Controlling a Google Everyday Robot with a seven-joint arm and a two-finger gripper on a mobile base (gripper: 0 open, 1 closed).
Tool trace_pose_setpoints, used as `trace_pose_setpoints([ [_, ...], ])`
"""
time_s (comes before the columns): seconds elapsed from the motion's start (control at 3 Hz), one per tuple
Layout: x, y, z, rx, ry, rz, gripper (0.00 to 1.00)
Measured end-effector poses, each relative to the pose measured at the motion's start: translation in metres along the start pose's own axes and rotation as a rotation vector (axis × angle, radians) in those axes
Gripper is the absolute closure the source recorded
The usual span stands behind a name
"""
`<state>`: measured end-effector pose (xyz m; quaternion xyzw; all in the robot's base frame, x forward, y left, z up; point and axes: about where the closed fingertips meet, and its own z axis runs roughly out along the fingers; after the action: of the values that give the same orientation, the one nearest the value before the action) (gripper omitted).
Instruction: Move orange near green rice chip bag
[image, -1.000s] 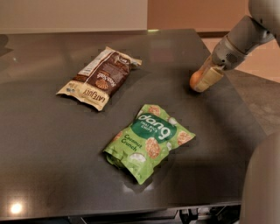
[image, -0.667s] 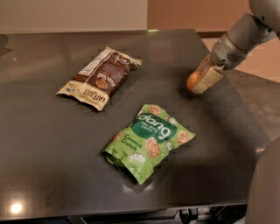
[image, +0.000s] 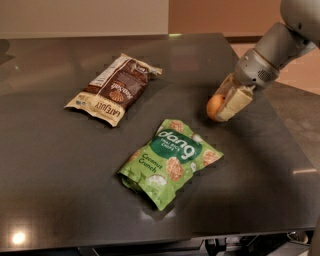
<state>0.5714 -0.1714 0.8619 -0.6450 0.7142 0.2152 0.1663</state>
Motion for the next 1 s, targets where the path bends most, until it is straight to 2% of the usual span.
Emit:
trace_pose_setpoints([
  [0.33,0.002,0.017,0.012,-0.043,0.01,-0.031,1.0],
  [0.67,0.005,0.028,0.021,-0.067,0.023,-0.06,0.82],
  [1.0,0.005,0.035,0.023,-0.082,0.022,-0.082,0.59],
])
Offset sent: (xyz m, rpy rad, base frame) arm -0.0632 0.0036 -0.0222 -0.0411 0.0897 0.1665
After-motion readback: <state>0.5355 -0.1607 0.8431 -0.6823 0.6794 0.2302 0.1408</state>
